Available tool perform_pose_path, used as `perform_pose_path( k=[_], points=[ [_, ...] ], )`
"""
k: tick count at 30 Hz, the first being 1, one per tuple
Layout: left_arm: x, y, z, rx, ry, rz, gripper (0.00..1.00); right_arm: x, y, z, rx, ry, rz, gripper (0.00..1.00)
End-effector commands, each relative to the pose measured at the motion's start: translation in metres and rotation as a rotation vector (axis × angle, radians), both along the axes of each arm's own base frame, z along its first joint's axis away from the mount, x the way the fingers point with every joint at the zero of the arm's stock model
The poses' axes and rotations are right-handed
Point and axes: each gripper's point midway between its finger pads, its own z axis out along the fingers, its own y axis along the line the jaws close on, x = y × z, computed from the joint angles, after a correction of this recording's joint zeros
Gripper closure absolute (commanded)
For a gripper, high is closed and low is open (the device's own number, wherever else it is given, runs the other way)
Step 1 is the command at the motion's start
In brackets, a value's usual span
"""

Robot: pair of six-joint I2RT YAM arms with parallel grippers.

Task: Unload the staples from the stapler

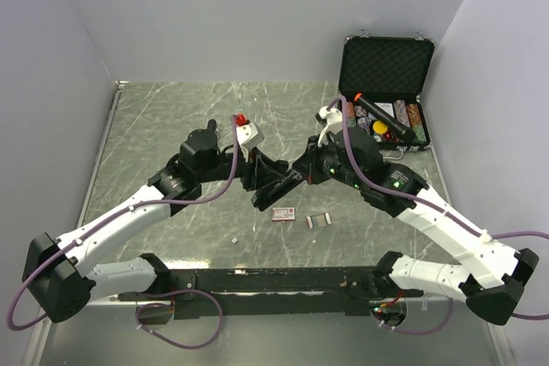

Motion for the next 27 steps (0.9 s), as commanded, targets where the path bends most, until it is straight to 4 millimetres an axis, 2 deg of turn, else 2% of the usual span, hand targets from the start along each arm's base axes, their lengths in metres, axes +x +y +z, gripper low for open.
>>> perform_pose_path(
  k=[1,15,21,27],
  points=[
    [-0.006,0.0,0.057,-0.156,-0.125,0.0,0.99,0.006,0.006,0.028,0.075,-0.049,-0.031,1.0],
    [-0.013,-0.001,0.067,-0.191,-0.135,0.002,0.99,0.007,0.014,0.017,0.065,-0.029,-0.027,1.0],
    [-0.012,0.003,0.076,-0.213,-0.152,0.036,0.99,0.009,0.007,-0.003,0.017,-0.008,-0.059,1.0],
    [-0.012,0.013,0.095,-0.288,-0.173,0.089,0.99,0.009,0.003,-0.022,-0.008,0.013,-0.082,1.0]
  ],
)
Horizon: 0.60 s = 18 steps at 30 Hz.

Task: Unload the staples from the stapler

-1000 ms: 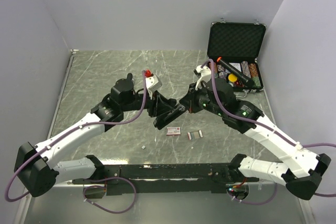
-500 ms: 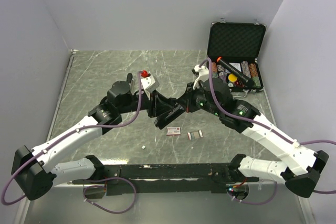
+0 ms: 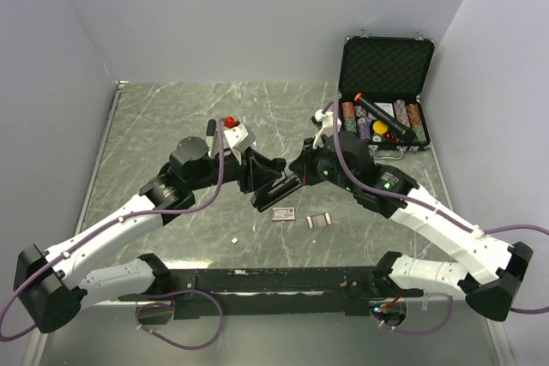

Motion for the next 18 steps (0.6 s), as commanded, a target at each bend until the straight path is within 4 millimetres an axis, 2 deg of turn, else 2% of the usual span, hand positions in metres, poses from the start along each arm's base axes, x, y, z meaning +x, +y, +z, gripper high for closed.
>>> perform_pose_path(
  k=[1,10,18],
  points=[
    [-0.003,0.009,0.073,-0.212,-0.14,0.046,0.99,0.0,-0.003,-0.012,-0.008,0.008,-0.029,1.0],
    [0.006,0.021,0.084,-0.291,-0.143,0.15,0.99,0.004,0.005,-0.052,-0.04,0.067,-0.04,1.0],
    [0.015,0.031,0.089,-0.343,-0.139,0.23,0.99,0.006,0.017,-0.071,-0.034,0.095,-0.037,1.0]
  ],
)
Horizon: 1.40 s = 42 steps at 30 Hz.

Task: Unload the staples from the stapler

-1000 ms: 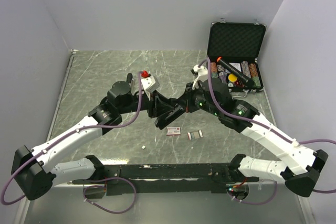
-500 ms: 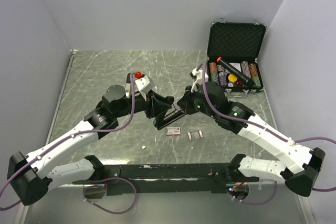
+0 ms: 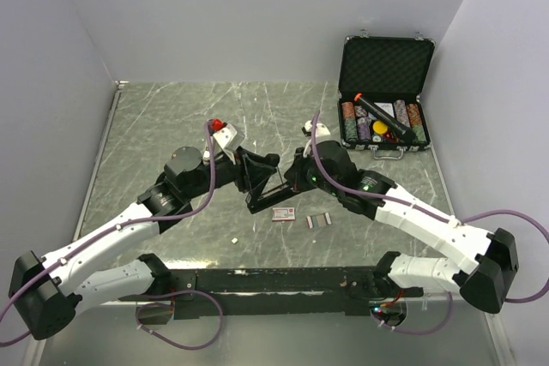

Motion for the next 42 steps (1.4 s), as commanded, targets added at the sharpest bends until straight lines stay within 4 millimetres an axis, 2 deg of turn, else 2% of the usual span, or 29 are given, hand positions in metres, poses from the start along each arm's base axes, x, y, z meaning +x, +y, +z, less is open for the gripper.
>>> perform_pose_path(
  k=[1,8,20,36,42],
  points=[
    [0.002,0.018,0.092,-0.259,-0.192,0.085,0.99,-0.002,0.007,-0.012,-0.002,0.022,0.002,1.0],
    [0.002,0.029,0.101,-0.314,-0.195,0.135,0.99,-0.002,0.017,-0.021,0.006,0.034,0.008,1.0],
    [0.016,0.048,0.105,-0.378,-0.197,0.264,0.99,-0.004,0.048,-0.028,0.021,0.058,0.051,1.0],
    [0.047,0.053,0.079,-0.329,-0.173,0.406,0.99,-0.007,0.092,-0.036,0.064,0.088,0.133,1.0],
    [0.057,0.058,0.065,-0.298,-0.155,0.468,0.99,-0.015,0.11,-0.043,0.11,0.121,0.181,1.0]
  ],
)
